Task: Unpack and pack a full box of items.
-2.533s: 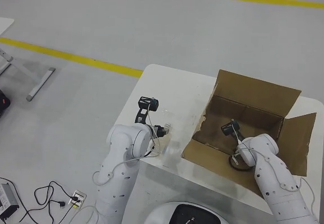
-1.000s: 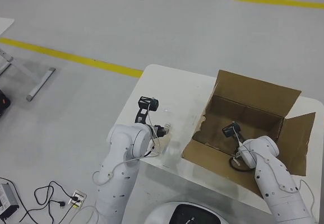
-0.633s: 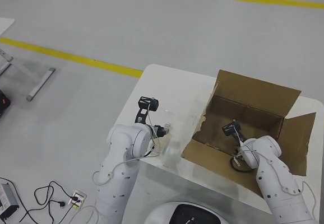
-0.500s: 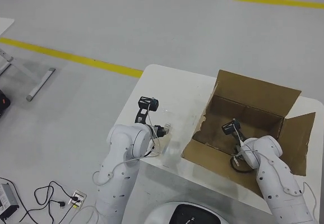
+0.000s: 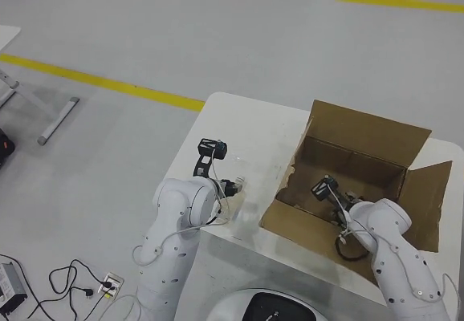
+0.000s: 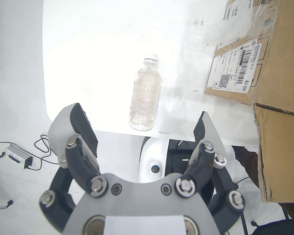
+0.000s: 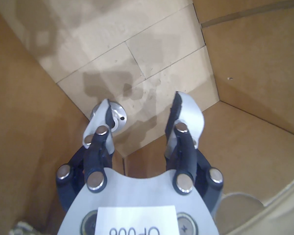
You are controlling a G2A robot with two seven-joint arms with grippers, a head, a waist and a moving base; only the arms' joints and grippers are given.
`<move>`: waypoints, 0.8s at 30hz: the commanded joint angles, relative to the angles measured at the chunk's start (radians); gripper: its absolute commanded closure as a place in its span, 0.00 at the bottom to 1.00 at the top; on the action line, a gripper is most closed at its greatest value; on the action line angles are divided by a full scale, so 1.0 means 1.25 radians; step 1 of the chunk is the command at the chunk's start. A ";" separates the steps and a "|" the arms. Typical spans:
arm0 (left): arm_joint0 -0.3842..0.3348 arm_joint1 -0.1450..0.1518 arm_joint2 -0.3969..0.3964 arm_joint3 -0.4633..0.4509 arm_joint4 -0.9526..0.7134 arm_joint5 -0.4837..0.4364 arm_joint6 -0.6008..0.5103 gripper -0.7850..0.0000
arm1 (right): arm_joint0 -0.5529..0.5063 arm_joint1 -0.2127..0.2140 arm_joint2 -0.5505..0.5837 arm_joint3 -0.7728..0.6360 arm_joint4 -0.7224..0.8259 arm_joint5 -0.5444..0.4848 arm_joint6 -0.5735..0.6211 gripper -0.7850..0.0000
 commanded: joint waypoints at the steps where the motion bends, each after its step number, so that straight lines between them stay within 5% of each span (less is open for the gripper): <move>1: 0.000 0.000 0.000 0.000 0.000 0.000 0.000 0.00 | -0.011 0.004 0.009 -0.020 0.006 -0.026 0.003 0.00; 5: 0.000 0.000 0.000 0.000 0.000 0.000 0.000 0.00 | -0.022 0.010 0.004 -0.036 -0.005 -0.088 0.007 0.00; 24: 0.000 0.000 0.000 0.000 0.000 0.000 0.000 0.00 | -0.025 0.013 -0.005 -0.011 -0.015 -0.101 -0.029 0.00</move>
